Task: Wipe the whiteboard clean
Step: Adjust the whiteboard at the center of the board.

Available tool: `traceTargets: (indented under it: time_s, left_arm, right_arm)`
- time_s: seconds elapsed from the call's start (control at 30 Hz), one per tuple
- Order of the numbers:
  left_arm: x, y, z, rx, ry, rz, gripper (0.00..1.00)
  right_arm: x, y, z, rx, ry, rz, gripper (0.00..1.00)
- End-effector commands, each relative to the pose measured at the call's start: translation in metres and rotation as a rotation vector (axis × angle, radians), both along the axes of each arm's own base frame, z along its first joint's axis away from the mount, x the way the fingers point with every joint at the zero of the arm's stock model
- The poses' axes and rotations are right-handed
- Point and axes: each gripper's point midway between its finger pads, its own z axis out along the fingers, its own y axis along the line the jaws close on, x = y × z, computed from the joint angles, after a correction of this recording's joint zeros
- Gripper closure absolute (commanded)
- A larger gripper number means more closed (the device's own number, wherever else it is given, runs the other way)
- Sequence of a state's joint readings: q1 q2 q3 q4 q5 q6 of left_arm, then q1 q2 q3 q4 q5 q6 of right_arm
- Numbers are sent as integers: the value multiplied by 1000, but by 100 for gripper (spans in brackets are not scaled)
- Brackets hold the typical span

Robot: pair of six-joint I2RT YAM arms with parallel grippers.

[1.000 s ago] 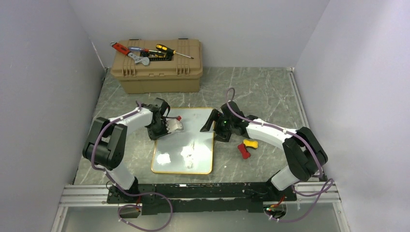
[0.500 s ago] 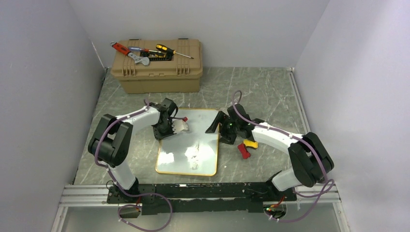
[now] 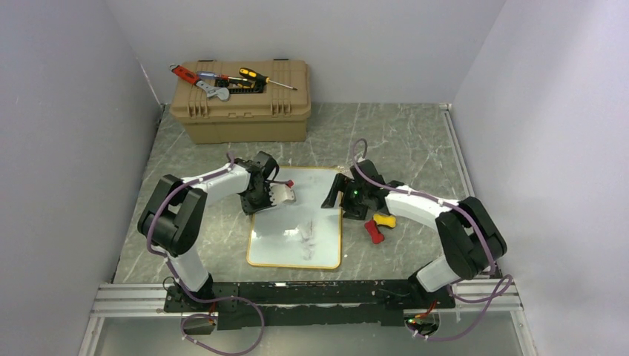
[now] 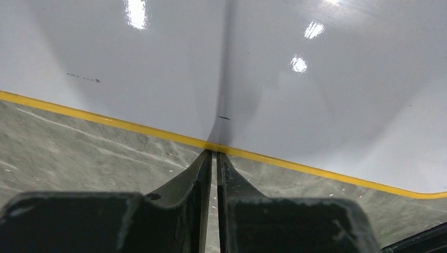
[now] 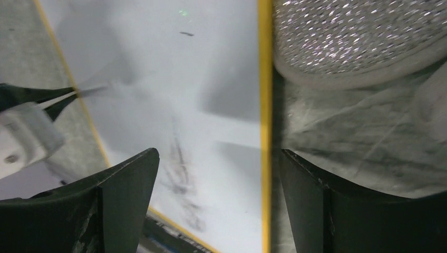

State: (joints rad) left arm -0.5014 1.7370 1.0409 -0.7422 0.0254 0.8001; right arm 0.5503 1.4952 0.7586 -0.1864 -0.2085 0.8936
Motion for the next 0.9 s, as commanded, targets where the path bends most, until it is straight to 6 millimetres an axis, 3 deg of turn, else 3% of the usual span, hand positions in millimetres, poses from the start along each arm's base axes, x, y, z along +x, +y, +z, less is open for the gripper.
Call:
traceTargets:
  time_s: [0.0,0.2,0.4,0.53,0.7,0.87]
  left_arm:
    - [-10,-41,-34,-185,79,-19,86]
    - [-9,-38,-35,-183,85,-8,86]
    - [-11,-40,-36,-196,96,-1,87]
    - [-13,-44,-37,-214,106,1,88]
    - [-15,-46,-39,-228,123,1,89]
    - [-18,-52,-38,-255,141,12,90]
  right_arm:
    - [16,-19,-9,-151,-92,37,12]
    - [23,-32,-23,-249,-108,50,11]
    - [20,14,-24,13,-85,102,11]
    - [12,45,-13,240,-43,122,12]
    - [10,62,30,474,-68,131,16]
    - [10,69,94,669,-161,163,25]
